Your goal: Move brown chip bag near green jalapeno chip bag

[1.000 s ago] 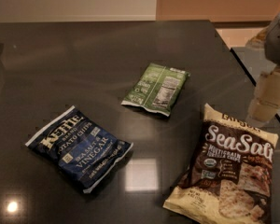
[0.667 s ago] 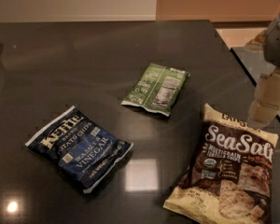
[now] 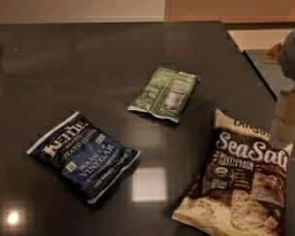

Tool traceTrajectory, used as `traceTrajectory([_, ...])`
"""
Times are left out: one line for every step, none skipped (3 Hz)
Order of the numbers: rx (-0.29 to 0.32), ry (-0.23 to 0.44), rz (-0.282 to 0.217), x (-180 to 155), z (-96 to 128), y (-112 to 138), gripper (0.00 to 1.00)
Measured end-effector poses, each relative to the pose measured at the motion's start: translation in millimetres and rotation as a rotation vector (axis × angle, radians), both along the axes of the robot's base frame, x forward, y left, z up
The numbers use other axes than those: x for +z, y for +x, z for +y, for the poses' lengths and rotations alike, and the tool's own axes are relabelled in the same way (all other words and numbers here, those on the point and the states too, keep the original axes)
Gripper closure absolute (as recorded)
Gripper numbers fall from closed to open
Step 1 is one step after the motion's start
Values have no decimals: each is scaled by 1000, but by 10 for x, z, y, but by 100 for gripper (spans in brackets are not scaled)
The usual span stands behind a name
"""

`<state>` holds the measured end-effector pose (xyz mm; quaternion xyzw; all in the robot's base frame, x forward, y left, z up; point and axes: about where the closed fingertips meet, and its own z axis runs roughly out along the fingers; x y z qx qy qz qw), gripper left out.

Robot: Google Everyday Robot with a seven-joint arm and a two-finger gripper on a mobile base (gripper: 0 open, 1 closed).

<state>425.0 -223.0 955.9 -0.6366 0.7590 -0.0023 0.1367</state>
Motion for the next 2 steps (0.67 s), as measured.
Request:
traceTrajectory([129,29,70,-265,-30,-236,0])
traceTrajectory([254,43,103,-462,-35,-409,0])
